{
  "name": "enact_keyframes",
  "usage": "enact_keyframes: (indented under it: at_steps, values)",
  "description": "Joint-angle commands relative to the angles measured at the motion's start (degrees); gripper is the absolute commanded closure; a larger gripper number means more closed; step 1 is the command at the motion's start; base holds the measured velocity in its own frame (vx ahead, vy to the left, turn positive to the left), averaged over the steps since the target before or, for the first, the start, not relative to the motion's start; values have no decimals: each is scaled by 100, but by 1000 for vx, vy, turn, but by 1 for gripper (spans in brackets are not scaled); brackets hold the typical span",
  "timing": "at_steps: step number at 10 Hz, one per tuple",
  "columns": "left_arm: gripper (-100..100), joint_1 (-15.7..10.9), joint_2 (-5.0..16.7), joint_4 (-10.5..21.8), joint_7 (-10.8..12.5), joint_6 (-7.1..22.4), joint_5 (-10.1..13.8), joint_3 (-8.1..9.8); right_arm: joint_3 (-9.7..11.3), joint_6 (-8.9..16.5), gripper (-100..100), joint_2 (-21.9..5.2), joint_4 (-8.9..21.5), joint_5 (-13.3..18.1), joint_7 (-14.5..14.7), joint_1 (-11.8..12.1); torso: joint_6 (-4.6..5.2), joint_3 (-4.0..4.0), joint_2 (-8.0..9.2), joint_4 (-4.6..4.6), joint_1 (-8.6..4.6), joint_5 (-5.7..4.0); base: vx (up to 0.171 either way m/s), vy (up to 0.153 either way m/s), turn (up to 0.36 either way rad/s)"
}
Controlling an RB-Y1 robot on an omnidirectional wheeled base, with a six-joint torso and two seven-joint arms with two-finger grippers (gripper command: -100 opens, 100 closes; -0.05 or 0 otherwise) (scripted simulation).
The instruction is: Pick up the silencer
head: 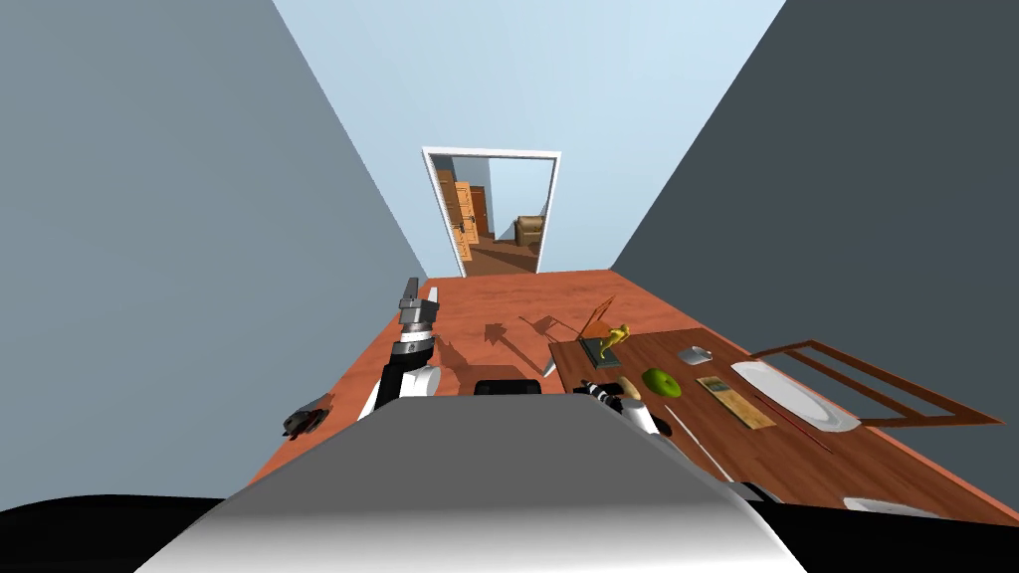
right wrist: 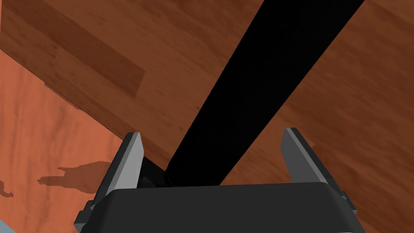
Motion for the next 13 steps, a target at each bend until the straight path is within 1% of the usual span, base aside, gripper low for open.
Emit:
enact_keyframes:
  at_steps: [1, 2, 3, 4, 7, 8, 9, 10, 11, 13]
  values:
    - [0, 0, 0, 0, 0, 0, 0, 0, -3, 70, -100, -24, 164, -108, -115, -33, 0, 0, 0, 0, 0, 0, 9, -27, 70]
    - [0, 0, 0, 0, 0, 0, 0, 0, -26, 178, -100, -52, 414, -315, -282, -99, 2, 1, 2, 0, 2, 0, 13, -28, 98]
    - [0, 0, 0, 0, 0, 0, 0, 0, -26, 178, -100, -52, 414, -315, -282, -99, 1, 1, 2, 0, 1, 1, 12, -28, 49]
    - [0, 0, 0, 0, 0, 0, 0, 0, -47, 276, -100, -76, 586, -500, -435, -158, 2, 1, 2, 0, 2, 0, 13, -35, 89]
    - [0, 0, 0, 0, 0, 0, 0, 0, -105, 506, -100, -124, 1205, -916, -787, -298, 1, 0, 1, 0, -8, -2, 12, -53, 129]
    - [0, 0, 0, 0, 0, 0, 0, 0, -105, 506, -100, -124, 1125, -916, -787, -298, 3, 1, 3, 0, -7, -1, 11, -33, 8]
    - [0, 1, 0, 0, 0, 0, 0, 0, -105, 506, -100, -124, 1205, -916, -787, -298, 3, 1, 2, 0, -1, -1, 5, -11, -17]
    - [0, 1, 0, 0, 0, 0, 0, 0, -122, 559, -100, -134, 1338, -1007, -868, -330, 4, 2, 3, 0, 7, 0, 1, -15, 47]
    - [0, 0, 0, 0, 0, 0, 0, 0, -122, 559, -100, -134, 1338, -1007, -868, -330, 2, 2, 4, 1, 7, 1, 4, -18, 35]
    - [0, 0, 0, 0, 0, 0, 0, 0, -143, 626, -100, -147, 1513, -1118, -969, -364, 3, 3, 6, 1, 4, 1, -2, -35, 39]
